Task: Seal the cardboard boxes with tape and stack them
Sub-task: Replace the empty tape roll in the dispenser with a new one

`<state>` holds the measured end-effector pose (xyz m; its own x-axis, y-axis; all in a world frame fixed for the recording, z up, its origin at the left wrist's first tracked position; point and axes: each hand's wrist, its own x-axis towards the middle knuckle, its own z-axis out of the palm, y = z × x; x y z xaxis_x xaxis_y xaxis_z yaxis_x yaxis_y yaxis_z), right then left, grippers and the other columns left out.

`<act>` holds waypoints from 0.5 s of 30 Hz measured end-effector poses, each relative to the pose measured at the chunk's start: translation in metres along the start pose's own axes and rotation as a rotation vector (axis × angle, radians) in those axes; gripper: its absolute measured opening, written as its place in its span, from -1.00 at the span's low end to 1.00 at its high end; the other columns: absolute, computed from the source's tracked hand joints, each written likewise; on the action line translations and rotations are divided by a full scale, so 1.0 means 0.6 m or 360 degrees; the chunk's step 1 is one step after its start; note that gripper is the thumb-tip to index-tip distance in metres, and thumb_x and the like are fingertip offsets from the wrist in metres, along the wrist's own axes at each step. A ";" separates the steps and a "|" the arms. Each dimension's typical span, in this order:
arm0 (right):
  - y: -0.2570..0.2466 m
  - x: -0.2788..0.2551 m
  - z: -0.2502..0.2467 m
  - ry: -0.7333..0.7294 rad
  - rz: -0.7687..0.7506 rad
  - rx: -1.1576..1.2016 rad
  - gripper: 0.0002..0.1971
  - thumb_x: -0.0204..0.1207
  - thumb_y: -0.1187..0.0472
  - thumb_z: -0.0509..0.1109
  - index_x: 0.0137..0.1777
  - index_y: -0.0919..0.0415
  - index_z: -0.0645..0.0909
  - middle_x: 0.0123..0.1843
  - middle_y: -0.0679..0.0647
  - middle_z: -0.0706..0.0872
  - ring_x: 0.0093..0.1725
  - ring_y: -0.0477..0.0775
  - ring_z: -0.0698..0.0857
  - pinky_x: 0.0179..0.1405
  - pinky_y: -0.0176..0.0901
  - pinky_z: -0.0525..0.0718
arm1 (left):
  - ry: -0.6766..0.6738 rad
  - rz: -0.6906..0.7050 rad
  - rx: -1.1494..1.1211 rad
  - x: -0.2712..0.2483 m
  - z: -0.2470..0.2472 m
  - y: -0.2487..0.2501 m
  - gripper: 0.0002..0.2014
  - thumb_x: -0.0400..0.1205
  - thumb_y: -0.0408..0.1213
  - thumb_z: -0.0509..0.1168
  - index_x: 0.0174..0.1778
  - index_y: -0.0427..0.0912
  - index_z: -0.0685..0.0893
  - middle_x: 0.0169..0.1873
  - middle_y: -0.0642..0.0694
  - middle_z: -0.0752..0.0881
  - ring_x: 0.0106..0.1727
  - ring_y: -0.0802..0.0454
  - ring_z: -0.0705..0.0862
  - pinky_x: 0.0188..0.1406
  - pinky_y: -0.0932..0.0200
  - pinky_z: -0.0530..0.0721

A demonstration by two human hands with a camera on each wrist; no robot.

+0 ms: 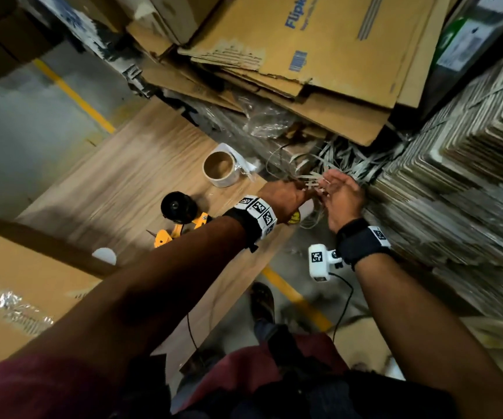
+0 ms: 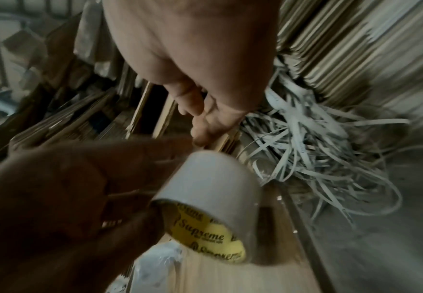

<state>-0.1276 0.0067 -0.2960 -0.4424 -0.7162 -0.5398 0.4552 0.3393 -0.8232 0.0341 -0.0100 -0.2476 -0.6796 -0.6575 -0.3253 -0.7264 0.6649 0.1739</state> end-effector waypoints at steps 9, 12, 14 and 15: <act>0.060 -0.025 -0.061 -0.0933 -0.0145 -0.1266 -0.56 0.48 0.66 0.31 0.30 0.37 0.70 0.23 0.31 0.81 0.21 0.23 0.73 0.22 -0.16 0.70 | 0.0062 -0.0119 -0.0227 -0.022 0.009 -0.007 -0.42 0.77 -0.20 0.27 0.74 -0.17 0.37 0.63 -0.30 0.47 0.43 -0.38 0.64 0.26 -0.25 0.70; 0.059 -0.028 -0.061 -0.0900 -0.0380 -0.1502 -0.52 0.48 0.50 0.50 0.42 0.32 0.62 0.23 0.13 0.76 0.20 0.05 0.72 0.03 -0.55 0.58 | 0.0080 -0.0170 -0.0288 -0.025 0.015 -0.008 -0.36 0.74 -0.27 0.31 0.77 -0.14 0.33 0.71 -0.26 0.39 0.47 -0.37 0.63 0.33 -0.26 0.68; 0.069 -0.017 -0.066 -0.0901 -0.0399 -0.1472 -0.29 0.43 0.43 0.58 0.59 0.17 0.48 0.39 0.07 0.71 0.31 0.01 0.72 0.23 -0.32 0.67 | 0.0100 -0.0204 -0.0344 -0.025 0.015 -0.007 -0.37 0.74 -0.31 0.30 0.77 -0.16 0.34 0.71 -0.25 0.40 0.51 -0.35 0.61 0.37 -0.23 0.66; 0.071 -0.012 -0.068 -0.0872 -0.0409 -0.1502 -0.24 0.43 0.41 0.60 0.63 0.14 0.44 0.42 0.07 0.69 0.32 0.01 0.72 0.24 -0.28 0.69 | 0.0114 -0.0203 -0.0368 -0.026 0.017 -0.007 -0.38 0.74 -0.32 0.30 0.76 -0.16 0.36 0.71 -0.25 0.41 0.52 -0.35 0.60 0.39 -0.22 0.65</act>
<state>-0.1365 0.0513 -0.3341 0.0669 -0.9242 -0.3759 -0.4718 0.3027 -0.8281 0.0487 0.0012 -0.2529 -0.5806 -0.7596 -0.2931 -0.8051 0.4819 0.3458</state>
